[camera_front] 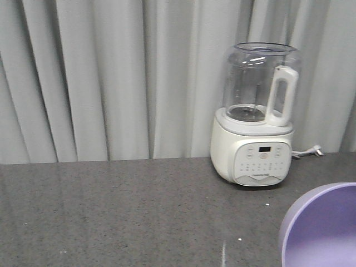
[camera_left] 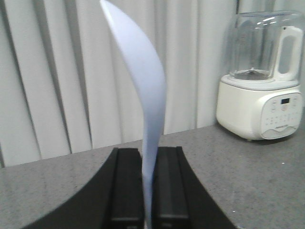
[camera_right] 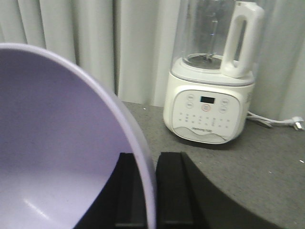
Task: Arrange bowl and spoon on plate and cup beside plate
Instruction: 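Drive the base to the counter with the pale blue plate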
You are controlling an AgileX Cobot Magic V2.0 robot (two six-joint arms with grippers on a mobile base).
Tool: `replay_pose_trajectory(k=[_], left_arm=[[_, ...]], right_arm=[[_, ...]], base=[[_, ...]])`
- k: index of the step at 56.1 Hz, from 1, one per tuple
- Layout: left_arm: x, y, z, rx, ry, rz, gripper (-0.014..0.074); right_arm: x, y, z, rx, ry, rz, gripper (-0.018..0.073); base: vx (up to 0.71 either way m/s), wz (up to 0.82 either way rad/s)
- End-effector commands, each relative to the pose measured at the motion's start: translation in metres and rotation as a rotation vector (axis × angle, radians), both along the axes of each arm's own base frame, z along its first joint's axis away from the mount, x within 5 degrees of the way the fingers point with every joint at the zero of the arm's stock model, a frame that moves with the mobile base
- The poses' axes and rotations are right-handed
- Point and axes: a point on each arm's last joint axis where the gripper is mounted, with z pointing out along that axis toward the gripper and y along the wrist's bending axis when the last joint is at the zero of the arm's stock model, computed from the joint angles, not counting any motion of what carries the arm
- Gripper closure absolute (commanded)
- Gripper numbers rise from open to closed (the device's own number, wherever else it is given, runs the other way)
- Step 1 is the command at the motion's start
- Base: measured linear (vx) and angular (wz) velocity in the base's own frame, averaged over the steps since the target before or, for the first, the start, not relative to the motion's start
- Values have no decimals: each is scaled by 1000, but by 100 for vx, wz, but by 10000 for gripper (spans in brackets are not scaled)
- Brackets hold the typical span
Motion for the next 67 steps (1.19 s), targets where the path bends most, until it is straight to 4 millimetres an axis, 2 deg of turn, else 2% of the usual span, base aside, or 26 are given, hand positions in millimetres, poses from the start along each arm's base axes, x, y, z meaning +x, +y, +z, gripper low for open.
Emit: replay_pose_trajectory(k=[1,67], left_arm=[[0,1,15,-40,-94,10,602],[0,1,15,-40,-94,10,602]], right_arm=[[1,-3,13,37,-67,-42,568],[1,-3,13,37,-67,-42,568]], base=[[-9,-46],[-13,-63]])
